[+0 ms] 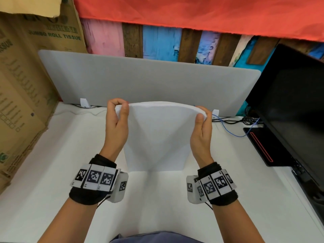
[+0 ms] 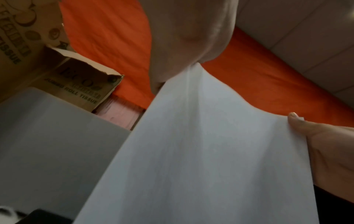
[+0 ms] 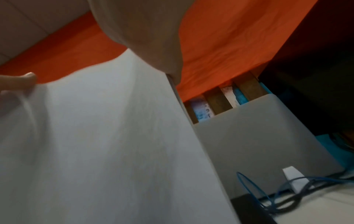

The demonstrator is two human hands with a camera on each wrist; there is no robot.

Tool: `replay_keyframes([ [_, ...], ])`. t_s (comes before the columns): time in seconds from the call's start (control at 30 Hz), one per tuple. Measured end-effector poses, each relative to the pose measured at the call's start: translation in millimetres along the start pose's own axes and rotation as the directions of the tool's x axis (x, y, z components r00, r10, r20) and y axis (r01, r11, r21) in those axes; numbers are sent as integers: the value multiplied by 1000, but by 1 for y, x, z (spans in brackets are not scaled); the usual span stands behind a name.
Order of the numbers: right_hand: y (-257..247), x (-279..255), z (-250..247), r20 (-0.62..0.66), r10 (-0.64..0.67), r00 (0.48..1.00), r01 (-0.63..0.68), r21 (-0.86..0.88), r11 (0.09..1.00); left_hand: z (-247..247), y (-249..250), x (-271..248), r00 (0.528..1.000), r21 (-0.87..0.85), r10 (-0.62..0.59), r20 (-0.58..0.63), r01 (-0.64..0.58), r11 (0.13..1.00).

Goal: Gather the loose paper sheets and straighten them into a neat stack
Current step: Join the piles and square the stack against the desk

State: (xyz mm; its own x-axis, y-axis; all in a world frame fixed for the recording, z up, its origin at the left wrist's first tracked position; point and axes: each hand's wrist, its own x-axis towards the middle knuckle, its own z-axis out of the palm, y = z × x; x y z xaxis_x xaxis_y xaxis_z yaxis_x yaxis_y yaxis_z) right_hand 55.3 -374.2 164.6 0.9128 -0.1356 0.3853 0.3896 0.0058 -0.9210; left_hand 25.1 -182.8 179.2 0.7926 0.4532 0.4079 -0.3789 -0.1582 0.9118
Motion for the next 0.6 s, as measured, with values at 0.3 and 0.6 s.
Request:
replay_keyframes([
  [0.3, -4, 21, 2, -120, 127, 985, -110, 139, 984, 13, -1, 10, 980, -73, -11, -197, -3, 997],
  [0.6, -2, 27, -4, 2, 59, 998, -59, 94, 994, 7, -14, 0, 996, -54, 34, -79, -38, 998],
])
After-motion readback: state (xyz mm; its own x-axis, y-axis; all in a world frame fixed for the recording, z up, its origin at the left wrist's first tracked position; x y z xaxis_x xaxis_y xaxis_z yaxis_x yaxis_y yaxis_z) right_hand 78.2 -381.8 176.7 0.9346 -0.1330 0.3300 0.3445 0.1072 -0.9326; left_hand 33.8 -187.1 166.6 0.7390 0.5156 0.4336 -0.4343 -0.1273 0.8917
